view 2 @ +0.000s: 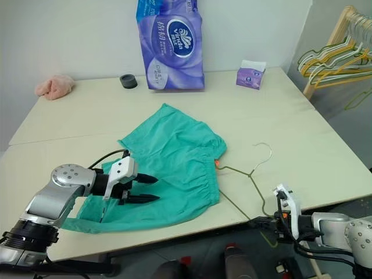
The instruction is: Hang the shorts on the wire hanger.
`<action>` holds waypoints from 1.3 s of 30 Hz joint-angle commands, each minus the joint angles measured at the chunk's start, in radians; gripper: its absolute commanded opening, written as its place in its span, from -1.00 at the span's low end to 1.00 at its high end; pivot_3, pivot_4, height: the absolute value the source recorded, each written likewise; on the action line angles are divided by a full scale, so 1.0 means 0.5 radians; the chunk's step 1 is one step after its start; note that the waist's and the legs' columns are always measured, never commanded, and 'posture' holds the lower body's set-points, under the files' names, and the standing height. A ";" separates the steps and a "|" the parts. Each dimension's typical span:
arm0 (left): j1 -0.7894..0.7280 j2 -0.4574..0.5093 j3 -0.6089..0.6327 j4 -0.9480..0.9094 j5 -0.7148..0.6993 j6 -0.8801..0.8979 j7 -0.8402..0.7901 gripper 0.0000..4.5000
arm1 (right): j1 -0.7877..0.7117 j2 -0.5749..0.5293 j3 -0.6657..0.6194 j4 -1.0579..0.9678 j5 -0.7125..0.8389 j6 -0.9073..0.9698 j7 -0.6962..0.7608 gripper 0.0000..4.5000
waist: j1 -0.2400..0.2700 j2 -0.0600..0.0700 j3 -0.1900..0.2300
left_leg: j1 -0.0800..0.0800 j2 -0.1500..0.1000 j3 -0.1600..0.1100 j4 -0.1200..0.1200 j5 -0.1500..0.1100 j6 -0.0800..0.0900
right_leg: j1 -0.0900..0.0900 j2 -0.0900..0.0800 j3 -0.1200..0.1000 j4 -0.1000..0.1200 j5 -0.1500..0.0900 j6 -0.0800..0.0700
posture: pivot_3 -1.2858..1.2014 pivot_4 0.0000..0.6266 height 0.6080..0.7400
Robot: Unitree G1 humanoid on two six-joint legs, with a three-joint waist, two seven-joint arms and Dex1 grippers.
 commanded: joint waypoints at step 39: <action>0.264 -0.018 -0.017 -0.148 0.019 -0.107 0.033 0.30 | -0.464 0.241 0.435 0.555 1.395 -0.705 -1.542 -1.00 | 0.000 0.004 0.000 | -0.005 0.001 0.001 0.001 -0.007 0.012 | -0.002 -0.002 0.001 -0.002 0.000 0.002 | -0.11 -0.64 1.00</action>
